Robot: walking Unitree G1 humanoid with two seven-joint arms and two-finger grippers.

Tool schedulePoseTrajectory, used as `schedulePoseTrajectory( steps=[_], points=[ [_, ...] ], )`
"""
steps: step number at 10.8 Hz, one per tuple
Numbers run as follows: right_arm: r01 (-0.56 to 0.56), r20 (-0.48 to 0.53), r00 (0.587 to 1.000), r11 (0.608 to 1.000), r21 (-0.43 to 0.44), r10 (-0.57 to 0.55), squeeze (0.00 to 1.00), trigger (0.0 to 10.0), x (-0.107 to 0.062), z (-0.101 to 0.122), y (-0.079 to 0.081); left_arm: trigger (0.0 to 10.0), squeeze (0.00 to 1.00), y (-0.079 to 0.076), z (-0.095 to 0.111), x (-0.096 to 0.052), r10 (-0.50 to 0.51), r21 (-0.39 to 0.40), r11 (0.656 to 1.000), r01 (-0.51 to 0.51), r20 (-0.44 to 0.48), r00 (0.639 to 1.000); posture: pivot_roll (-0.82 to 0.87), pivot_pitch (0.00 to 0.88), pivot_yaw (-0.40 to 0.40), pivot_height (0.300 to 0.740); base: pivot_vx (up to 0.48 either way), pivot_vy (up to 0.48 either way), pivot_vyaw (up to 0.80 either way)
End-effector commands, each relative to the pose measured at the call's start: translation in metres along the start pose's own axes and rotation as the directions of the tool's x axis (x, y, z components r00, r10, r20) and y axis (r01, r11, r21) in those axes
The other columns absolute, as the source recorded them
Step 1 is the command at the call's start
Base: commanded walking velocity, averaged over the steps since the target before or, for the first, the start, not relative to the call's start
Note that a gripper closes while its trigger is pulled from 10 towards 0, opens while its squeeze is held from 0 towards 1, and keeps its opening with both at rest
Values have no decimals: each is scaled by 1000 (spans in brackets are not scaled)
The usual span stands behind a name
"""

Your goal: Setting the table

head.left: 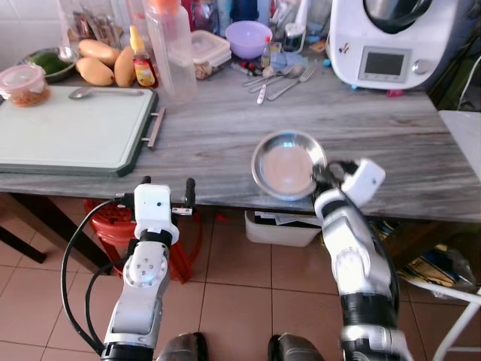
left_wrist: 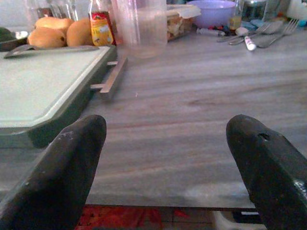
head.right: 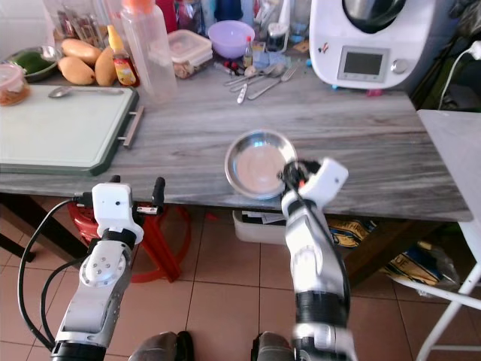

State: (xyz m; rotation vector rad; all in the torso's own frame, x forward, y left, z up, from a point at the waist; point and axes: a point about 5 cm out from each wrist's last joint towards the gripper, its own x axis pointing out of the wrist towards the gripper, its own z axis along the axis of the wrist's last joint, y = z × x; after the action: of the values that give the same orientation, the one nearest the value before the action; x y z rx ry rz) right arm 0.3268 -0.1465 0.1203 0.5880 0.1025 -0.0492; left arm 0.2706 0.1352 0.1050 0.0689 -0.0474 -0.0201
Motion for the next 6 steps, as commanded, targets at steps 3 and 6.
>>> schedulePoseTrajectory(
  steps=[3,6],
  points=[
    [16,-61,998,997,70,-12,0,10000,16,-2,3,10000,0,-1,1,-3,-20,5,1000,20,-14,1000,-22,167,29,740,0,0,0],
    [-23,-134,990,994,108,38,0,10000,16,-13,21,10000,0,-2,0,-4,-30,5,1000,30,-28,999,-17,169,26,740,0,0,0]
  ],
)
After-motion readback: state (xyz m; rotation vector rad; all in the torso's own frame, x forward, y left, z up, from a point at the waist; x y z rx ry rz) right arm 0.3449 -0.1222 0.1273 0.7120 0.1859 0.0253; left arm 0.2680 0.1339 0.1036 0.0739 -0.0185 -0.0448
